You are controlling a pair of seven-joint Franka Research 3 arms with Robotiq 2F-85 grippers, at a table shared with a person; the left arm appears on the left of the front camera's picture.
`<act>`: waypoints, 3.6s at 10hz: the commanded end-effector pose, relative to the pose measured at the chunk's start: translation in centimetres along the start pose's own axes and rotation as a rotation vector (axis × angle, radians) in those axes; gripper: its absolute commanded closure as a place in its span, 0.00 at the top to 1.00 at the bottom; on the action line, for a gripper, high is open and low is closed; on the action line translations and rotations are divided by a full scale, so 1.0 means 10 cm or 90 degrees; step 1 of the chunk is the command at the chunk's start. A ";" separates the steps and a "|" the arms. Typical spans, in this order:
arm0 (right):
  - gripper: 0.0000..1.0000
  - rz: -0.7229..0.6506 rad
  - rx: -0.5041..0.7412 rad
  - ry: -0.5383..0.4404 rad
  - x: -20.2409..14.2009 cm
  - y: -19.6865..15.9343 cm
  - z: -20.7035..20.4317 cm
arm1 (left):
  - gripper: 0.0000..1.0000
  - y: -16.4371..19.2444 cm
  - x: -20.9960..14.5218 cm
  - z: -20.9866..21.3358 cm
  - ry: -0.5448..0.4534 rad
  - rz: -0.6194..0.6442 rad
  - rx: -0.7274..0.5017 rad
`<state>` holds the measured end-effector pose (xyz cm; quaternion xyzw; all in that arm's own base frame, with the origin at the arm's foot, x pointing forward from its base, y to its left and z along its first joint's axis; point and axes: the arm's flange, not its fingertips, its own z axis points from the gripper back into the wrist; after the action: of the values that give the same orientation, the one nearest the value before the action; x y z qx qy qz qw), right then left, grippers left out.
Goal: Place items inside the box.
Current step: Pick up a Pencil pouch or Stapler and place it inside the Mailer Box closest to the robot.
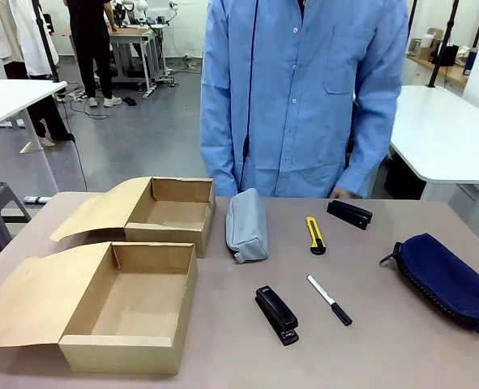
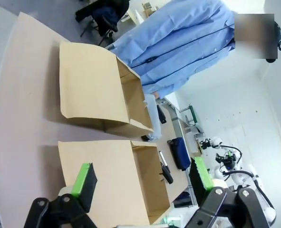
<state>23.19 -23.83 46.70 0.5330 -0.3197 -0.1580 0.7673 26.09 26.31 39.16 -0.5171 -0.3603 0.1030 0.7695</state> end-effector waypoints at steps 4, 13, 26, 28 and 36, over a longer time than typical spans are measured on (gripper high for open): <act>1.00 0.152 -0.157 0.106 -0.13 0.55 -0.76 | 1.00 0.00 0.01 0.01 -0.016 -0.015 -0.011; 1.00 -0.023 -0.063 -0.076 -0.11 -0.30 0.52 | 1.00 0.00 0.01 0.01 -0.016 -0.015 -0.011; 1.00 0.208 -0.331 0.316 -1.22 1.02 -2.69 | 1.00 0.00 0.01 0.01 -0.016 -0.015 -0.011; 1.00 0.292 -0.353 0.402 -1.81 1.01 -3.29 | 1.00 0.00 0.01 0.01 -0.016 -0.015 -0.011; 1.00 0.276 -0.558 0.495 -1.95 1.65 -4.32 | 1.00 0.00 0.01 0.01 -0.016 -0.015 -0.011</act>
<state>32.71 20.57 44.54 0.1526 -0.0739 0.0942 0.9810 26.03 26.36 39.17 -0.5159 -0.3642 0.1041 0.7684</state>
